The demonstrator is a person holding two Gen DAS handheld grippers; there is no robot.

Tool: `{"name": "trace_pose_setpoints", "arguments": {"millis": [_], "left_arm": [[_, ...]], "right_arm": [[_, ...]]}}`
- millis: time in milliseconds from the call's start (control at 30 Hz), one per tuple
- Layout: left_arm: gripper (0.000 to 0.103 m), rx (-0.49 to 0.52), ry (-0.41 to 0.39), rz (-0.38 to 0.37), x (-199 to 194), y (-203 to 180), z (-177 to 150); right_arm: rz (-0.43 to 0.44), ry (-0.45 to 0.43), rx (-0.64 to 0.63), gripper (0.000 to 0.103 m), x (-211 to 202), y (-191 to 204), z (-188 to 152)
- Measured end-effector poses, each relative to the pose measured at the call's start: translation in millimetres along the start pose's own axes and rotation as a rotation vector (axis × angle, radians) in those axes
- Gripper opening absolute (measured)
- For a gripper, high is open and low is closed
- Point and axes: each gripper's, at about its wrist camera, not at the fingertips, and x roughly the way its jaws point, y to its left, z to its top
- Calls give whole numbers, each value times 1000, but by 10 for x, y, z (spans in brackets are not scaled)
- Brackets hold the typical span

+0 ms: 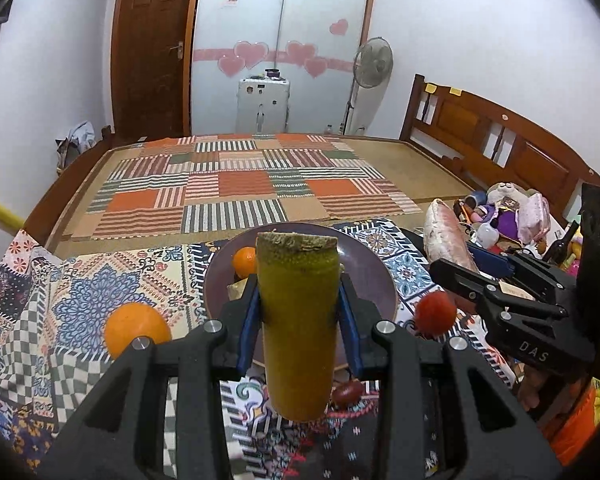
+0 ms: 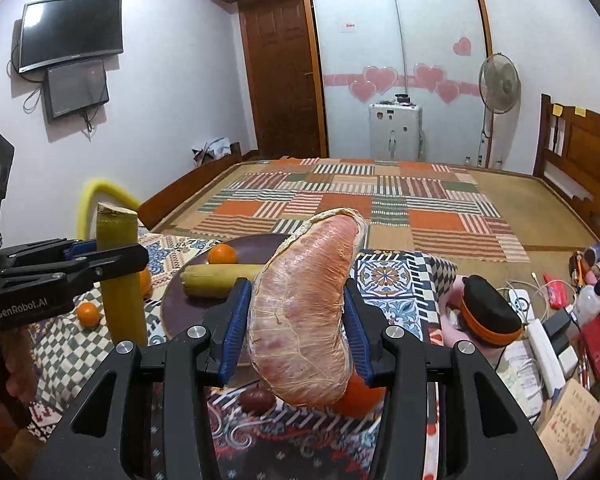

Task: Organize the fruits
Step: 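Lift the bamboo shoot upright with the left tool while the right tool lifts the pomelo segment, then lower the bamboo shoot onto the purple plate with the left tool while the right tool sets the pomelo there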

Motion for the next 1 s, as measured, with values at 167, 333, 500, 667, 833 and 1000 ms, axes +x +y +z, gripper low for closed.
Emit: {"name": "trace_pose_setpoints", "arguments": {"millis": [167,333,500,667,833,1000], "left_arm": [[36,-23,-6,0,151,19,53],[36,-31,10,-2,316,24,105],[36,-31,39,1,497,35,135],[36,-54,57,-6,625,78,131],[36,-52,60,-8,707,80,167],[36,-61,68,-6,775,97,209]], "right_arm": [[-12,26,-18,42,166,-17,36],[-11,71,-25,42,341,-32,39],[-17,128,-55,42,510,-4,63],[-17,183,-81,42,651,-19,110],[-25,229,-87,42,780,-20,136],[-15,272,-78,42,872,-11,128]]}}
